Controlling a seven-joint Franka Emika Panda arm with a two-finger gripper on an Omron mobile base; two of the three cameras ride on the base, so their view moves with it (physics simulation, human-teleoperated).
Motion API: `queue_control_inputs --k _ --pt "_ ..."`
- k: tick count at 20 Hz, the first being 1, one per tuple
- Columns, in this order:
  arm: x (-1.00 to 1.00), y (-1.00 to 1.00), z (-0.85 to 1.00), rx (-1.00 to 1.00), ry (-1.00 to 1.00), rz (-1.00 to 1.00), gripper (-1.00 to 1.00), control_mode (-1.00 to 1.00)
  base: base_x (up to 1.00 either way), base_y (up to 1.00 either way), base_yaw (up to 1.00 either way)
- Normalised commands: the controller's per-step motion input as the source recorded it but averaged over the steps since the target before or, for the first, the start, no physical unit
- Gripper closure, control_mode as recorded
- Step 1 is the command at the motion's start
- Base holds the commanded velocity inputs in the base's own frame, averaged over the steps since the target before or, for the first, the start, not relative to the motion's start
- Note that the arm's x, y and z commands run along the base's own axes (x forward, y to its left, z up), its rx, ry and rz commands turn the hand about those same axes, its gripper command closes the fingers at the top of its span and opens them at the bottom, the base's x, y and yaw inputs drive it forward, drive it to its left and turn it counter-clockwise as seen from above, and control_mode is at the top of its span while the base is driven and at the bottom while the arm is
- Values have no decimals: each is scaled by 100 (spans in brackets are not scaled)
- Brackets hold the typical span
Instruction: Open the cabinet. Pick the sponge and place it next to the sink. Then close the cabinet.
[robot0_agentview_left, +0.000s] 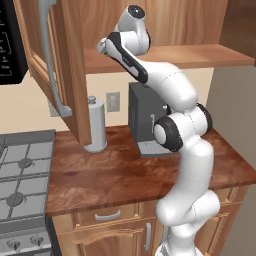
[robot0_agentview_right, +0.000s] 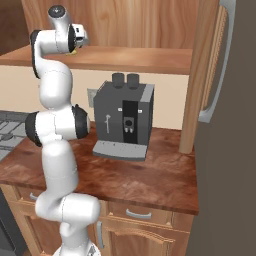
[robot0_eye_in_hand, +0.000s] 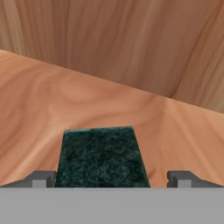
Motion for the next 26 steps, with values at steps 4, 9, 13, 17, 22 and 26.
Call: queue_control_inputs --k 4,9,13,17,22,26 --pt "8 0 0 -2 0 0 -100 -100 0 0 0" --pt "0 0 0 0 0 0 100 -100 0 0 0" --pt "0 0 0 0 0 0 100 -100 0 0 0" --pt "0 0 0 0 0 0 100 -100 0 0 0" --pt "-7 0 0 0 0 0 100 -100 0 0 0" --pt "-52 -17 0 0 0 0 100 -100 0 0 0"
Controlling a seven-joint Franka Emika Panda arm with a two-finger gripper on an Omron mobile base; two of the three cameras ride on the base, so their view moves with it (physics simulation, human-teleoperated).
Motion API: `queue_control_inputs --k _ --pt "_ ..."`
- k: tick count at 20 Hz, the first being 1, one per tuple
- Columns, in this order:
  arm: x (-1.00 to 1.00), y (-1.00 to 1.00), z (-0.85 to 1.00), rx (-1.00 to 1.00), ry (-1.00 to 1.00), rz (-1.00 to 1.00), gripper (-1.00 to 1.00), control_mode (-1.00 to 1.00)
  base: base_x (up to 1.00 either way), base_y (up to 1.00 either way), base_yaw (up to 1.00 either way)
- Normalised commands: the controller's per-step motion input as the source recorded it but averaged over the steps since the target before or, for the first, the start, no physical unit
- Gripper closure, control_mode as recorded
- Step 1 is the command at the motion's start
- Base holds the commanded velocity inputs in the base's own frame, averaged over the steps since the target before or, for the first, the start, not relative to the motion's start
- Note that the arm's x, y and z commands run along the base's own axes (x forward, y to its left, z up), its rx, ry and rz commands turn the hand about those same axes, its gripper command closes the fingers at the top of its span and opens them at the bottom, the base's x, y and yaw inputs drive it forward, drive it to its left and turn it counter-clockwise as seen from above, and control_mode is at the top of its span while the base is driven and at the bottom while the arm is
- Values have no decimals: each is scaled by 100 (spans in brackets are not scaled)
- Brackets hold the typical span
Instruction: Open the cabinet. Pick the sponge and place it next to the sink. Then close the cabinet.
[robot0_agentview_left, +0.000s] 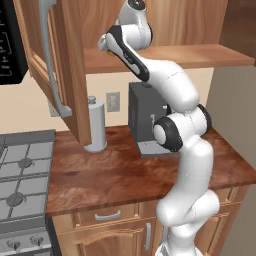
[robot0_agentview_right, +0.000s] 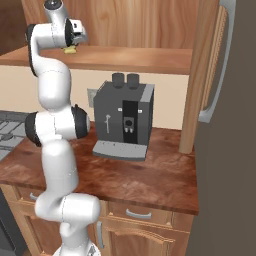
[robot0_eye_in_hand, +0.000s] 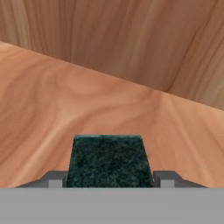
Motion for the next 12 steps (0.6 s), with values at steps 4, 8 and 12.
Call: queue_control_inputs --k 4,8,12 --pt "-69 -25 0 0 0 0 100 -100 0 0 0" --pt "-65 -20 0 0 0 0 100 -100 0 0 0" --pt "-61 -17 0 2 -4 0 100 -100 0 0 0"
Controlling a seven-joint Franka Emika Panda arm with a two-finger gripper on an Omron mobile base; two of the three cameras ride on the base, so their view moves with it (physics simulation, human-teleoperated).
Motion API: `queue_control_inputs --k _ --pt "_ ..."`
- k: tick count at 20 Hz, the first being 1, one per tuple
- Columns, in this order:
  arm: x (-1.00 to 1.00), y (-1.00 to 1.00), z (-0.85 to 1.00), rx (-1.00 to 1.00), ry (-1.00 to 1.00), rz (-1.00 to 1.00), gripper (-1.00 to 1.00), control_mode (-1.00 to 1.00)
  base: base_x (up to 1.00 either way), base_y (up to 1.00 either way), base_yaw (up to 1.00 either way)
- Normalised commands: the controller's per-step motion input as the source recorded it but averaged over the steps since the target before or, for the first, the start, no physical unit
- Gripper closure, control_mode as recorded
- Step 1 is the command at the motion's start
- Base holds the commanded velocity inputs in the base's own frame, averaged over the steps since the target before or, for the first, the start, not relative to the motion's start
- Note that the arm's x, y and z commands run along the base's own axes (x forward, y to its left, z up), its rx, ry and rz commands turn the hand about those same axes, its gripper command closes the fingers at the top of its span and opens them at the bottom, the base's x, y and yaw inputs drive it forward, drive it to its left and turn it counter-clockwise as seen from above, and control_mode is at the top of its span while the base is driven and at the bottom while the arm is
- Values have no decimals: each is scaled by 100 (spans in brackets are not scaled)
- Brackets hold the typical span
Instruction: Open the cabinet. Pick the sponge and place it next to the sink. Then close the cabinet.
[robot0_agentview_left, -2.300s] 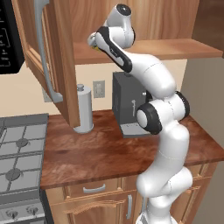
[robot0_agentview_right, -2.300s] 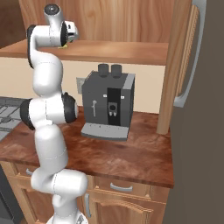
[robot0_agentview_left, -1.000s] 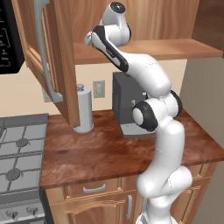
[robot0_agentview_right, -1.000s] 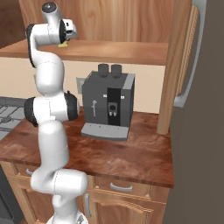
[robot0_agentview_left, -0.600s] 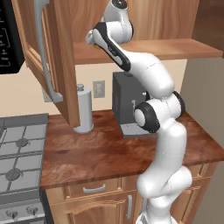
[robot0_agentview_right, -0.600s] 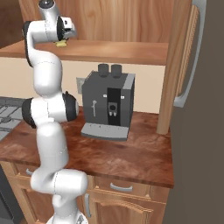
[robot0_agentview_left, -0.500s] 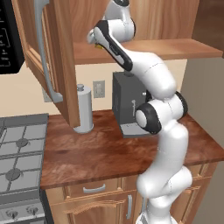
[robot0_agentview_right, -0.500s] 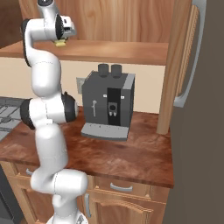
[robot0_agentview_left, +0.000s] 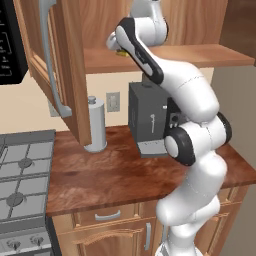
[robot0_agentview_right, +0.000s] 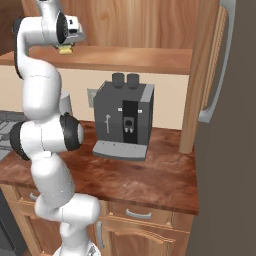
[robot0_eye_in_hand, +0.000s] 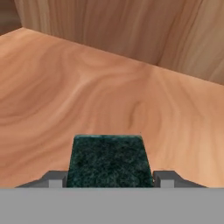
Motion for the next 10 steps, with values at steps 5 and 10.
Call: queue_control_inputs --k 5,10 --pt "-68 -19 0 3 -4 0 100 -100 0 0 0" --pt "-70 -19 0 4 -3 0 100 -100 0 0 0"
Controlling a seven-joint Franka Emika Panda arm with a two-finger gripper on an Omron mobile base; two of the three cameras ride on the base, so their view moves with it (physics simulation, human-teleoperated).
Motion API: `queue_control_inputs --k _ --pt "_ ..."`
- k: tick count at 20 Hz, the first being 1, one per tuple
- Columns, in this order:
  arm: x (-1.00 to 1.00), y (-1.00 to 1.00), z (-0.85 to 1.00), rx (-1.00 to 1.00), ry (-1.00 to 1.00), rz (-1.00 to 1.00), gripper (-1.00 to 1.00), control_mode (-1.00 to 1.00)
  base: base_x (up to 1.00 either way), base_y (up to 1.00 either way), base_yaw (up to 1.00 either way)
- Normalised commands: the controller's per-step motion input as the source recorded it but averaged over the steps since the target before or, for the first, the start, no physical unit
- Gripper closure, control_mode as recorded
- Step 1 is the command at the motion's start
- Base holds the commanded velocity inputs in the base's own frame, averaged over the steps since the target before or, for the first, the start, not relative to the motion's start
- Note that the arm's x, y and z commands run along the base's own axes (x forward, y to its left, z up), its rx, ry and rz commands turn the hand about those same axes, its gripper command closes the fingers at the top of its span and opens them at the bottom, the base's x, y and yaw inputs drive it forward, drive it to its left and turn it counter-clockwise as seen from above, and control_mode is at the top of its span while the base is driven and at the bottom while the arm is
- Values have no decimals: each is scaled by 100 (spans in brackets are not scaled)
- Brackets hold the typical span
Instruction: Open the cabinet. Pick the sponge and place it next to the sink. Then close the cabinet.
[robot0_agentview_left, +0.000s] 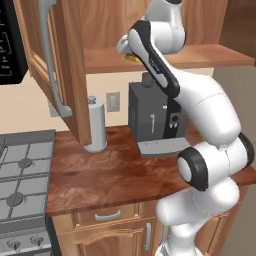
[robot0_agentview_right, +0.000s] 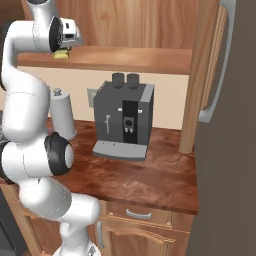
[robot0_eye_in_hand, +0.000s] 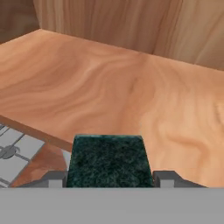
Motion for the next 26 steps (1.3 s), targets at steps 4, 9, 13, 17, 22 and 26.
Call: queue_control_inputs --k 4,9,13,17,22,26 --pt "-77 -23 0 6 -6 0 100 -100 0 0 0" --pt "-85 -30 0 4 -2 0 100 -100 0 0 0" --pt "-90 -27 0 0 0 0 100 -100 0 0 0" --pt "-85 -21 0 0 1 0 100 -100 0 0 0" --pt "-81 -23 0 0 3 0 100 -100 0 0 0" --pt "-63 -2 0 0 12 0 100 -100 0 0 0"
